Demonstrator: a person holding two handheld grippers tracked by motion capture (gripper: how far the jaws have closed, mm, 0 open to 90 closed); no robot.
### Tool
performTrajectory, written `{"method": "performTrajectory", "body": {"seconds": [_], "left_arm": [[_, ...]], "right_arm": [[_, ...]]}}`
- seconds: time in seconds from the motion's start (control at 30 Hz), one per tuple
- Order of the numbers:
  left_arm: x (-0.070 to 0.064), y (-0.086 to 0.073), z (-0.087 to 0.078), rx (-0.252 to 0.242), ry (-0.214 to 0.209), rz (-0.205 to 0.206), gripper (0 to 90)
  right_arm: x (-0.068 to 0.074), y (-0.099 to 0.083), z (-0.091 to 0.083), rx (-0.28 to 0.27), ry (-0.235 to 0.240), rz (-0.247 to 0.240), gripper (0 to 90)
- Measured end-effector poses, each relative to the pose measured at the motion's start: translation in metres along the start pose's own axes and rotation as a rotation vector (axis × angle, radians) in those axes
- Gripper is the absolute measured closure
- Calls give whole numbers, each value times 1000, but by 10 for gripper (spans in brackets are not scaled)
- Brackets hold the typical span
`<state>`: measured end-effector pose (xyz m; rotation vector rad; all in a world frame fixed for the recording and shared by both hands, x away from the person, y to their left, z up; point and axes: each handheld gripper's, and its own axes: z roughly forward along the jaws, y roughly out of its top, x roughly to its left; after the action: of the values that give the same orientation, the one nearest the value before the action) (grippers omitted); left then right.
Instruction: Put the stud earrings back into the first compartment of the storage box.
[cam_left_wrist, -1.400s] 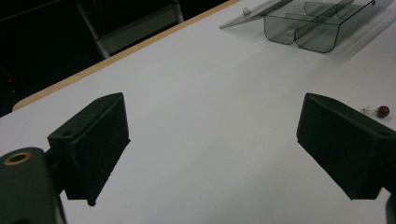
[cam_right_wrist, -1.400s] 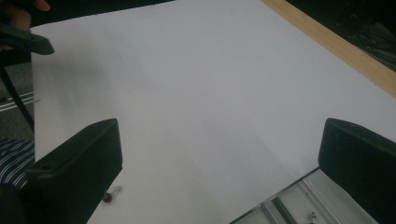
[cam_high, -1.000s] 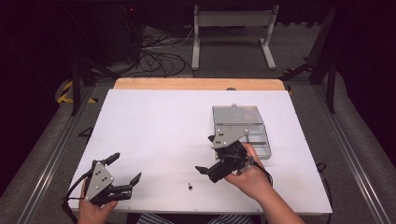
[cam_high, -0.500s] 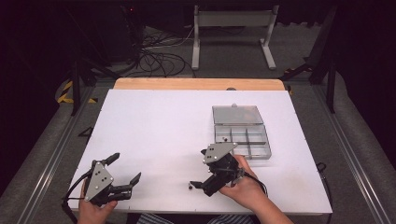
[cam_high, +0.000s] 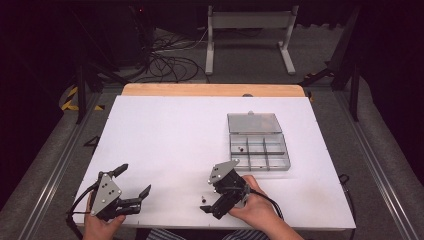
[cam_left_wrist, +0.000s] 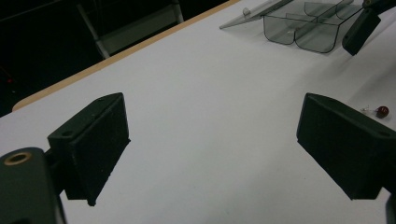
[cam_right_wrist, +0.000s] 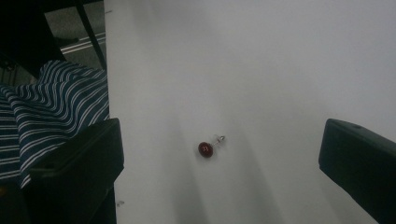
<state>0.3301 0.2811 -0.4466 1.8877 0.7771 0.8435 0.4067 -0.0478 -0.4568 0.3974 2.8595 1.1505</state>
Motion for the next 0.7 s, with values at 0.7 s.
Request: {"method": "performTrajectory", "body": {"seconds": [0.7], "left_arm": [[0, 0, 0, 0, 0, 4, 99]], "right_arm": [[10, -4, 18, 66, -42, -67, 128]]}}
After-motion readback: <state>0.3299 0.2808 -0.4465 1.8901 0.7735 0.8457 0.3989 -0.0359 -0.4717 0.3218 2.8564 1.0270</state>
